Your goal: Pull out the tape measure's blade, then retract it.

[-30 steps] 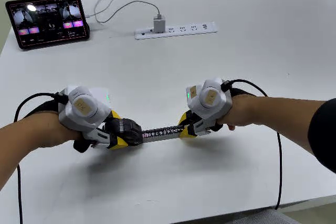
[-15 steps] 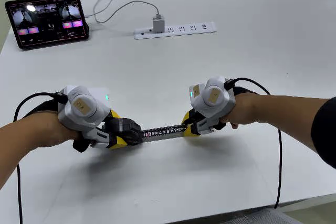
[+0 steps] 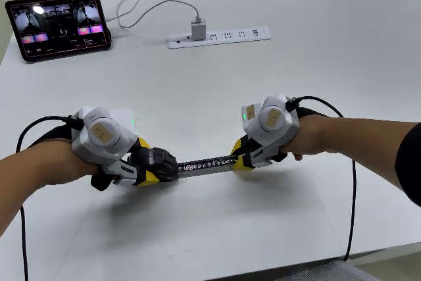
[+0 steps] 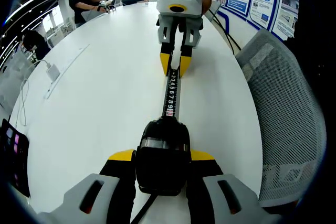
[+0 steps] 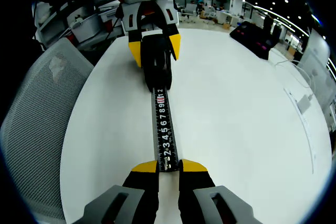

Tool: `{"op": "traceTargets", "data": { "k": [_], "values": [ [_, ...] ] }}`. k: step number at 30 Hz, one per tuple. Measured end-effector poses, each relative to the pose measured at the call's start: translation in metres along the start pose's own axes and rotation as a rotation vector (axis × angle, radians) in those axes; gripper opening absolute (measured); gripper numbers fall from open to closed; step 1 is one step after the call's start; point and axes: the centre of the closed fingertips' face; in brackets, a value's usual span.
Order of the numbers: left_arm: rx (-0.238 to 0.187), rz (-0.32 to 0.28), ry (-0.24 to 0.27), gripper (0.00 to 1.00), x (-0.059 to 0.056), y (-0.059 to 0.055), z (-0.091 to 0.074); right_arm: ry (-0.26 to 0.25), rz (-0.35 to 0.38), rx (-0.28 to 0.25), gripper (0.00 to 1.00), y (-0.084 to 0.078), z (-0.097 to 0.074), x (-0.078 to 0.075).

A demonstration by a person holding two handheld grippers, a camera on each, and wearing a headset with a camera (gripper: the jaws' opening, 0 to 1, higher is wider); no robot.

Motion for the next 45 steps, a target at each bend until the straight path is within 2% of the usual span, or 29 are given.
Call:
{"op": "traceTargets", "data": {
  "k": [35,45],
  "values": [
    [0.004,0.0,0.003,0.32,-0.001,0.0,-0.001,-0.003,-0.01,0.017,0.09,-0.013,-0.008,-0.002],
    [0.005,0.0,0.004,0.32,0.0,0.0,0.0,-0.006,0.01,0.018,0.09,-0.017,-0.011,-0.001]
  ]
}}
Point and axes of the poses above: the centre of the closed fingertips' face, and the gripper's own axes: z roughly forward along the fingers, x roughly to its left, y roughly out of its top, and after that the axes turned 1 degree about x, right-handed
